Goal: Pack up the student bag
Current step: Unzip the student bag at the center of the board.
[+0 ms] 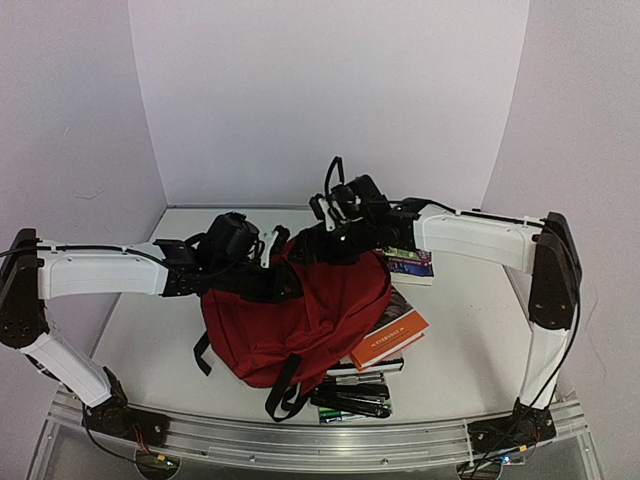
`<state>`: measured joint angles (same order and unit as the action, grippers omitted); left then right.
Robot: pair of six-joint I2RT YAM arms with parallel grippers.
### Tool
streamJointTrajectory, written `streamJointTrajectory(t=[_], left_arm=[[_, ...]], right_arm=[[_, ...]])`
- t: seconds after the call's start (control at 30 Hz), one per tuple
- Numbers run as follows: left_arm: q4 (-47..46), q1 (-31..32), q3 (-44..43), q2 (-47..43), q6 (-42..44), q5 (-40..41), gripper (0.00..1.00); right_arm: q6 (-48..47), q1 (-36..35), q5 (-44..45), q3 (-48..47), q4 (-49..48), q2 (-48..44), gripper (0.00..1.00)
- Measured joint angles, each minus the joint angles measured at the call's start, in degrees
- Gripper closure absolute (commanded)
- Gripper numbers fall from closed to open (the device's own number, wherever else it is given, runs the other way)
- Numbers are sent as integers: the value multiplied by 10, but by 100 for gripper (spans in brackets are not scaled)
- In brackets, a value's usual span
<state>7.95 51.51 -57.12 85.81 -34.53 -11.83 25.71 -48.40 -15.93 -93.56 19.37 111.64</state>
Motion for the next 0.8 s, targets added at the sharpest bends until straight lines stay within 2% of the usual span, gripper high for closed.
streamJointTrajectory(t=[0.2, 0.4, 0.53, 0.63, 0.73, 0.8], left_arm=[[-21, 1, 28, -13, -3, 5, 100], [-25, 1, 32, -13, -7, 7, 100], [-26, 1, 32, -13, -11, 10, 100], [-26, 1, 32, -13, -11, 10, 100], [-25, 1, 32, -13, -8, 4, 100], [-25, 1, 32, -13, -1, -5, 100]], right_arm=[[7, 0, -25, -1, -5, 38, 33], [8, 0, -63, -3, -14, 59, 37], [5, -1, -91, -8, -22, 67, 64], [8, -3, -100, -10, -25, 72, 88], [14, -4, -100, -10, -27, 75, 100], [21, -4, -99, -10, -30, 75, 100]])
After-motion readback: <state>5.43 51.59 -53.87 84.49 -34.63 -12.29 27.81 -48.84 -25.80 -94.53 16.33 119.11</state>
